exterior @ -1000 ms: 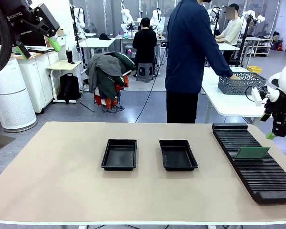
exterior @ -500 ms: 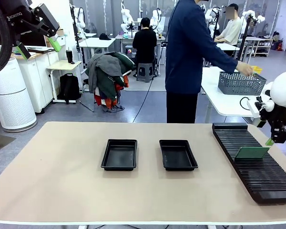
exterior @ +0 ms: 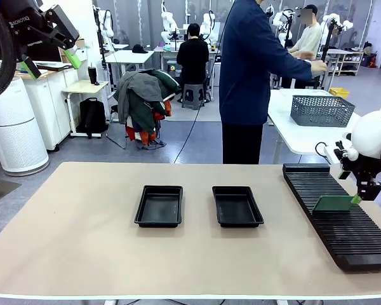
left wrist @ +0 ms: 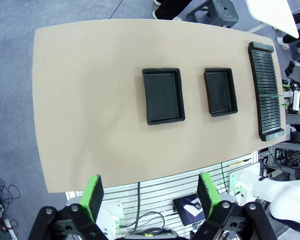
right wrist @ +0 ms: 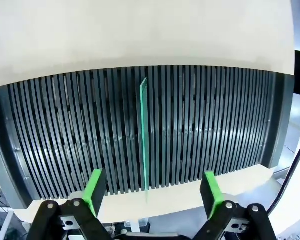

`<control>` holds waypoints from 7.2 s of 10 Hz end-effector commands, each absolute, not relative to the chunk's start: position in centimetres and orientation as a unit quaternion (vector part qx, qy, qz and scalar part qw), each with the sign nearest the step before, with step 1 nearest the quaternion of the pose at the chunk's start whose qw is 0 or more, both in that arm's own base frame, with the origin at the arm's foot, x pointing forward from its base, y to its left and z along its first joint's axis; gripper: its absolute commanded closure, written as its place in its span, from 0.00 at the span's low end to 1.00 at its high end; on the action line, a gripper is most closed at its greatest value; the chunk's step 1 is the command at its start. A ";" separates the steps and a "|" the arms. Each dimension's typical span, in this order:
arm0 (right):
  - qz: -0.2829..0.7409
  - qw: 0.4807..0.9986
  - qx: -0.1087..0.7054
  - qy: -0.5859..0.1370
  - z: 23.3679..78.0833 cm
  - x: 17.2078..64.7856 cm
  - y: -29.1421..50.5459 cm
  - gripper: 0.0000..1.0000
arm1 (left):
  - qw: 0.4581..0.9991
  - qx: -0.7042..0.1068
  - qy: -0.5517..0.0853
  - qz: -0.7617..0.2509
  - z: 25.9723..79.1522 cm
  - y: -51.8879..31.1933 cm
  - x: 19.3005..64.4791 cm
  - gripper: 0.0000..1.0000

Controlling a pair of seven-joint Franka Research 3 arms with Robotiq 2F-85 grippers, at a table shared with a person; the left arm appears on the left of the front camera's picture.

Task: Inspect and transfer BCBs to ESD trays.
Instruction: Pick up the Blank PCB from the PCB Rack and place it in the left ESD tray.

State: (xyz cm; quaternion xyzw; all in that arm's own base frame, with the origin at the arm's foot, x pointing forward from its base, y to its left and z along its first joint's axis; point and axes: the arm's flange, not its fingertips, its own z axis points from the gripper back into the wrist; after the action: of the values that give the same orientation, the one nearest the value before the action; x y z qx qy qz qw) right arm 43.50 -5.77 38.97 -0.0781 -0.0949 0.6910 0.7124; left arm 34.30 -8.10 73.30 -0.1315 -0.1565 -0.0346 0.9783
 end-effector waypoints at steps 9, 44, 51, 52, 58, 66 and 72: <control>0.709 0.696 -0.083 -0.082 36.2 44.4 -5.3 0.00 | 0.978 -0.132 -0.156 -0.034 73.3 -8.1 34.3 0.00; 0.699 0.708 -0.033 -0.092 36.0 45.0 -6.1 0.91 | 0.978 -0.132 -0.156 -0.034 73.3 -8.1 34.3 0.00; 0.697 0.712 -0.032 -0.084 36.6 45.4 -6.3 1.00 | 0.978 -0.132 -0.156 -0.034 73.3 -8.1 34.3 0.00; 0.696 0.712 -0.035 -0.086 37.0 45.2 -6.4 1.00 | 0.978 -0.132 -0.156 -0.034 73.3 -8.1 34.3 0.00; 0.660 0.743 -0.062 -0.091 49.4 41.0 -8.2 1.00 | 0.978 -0.132 -0.156 -0.034 73.3 -8.1 34.3 0.00; 0.629 0.766 -0.050 -0.125 64.9 37.1 -9.2 1.00 | 0.978 -0.132 -0.156 -0.034 73.3 -8.1 34.3 0.00; 0.633 0.761 -0.064 -0.125 65.4 36.6 -9.5 1.00 | 0.978 -0.132 -0.156 -0.034 73.3 -8.1 34.3 0.00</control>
State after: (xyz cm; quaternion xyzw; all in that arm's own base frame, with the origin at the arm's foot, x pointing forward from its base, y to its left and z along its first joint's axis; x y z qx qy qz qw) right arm 36.58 -9.79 65.50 -0.0630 -0.1280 0.6331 0.7608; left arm 34.30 -8.10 73.32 -0.1316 -0.1566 -0.0346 0.9783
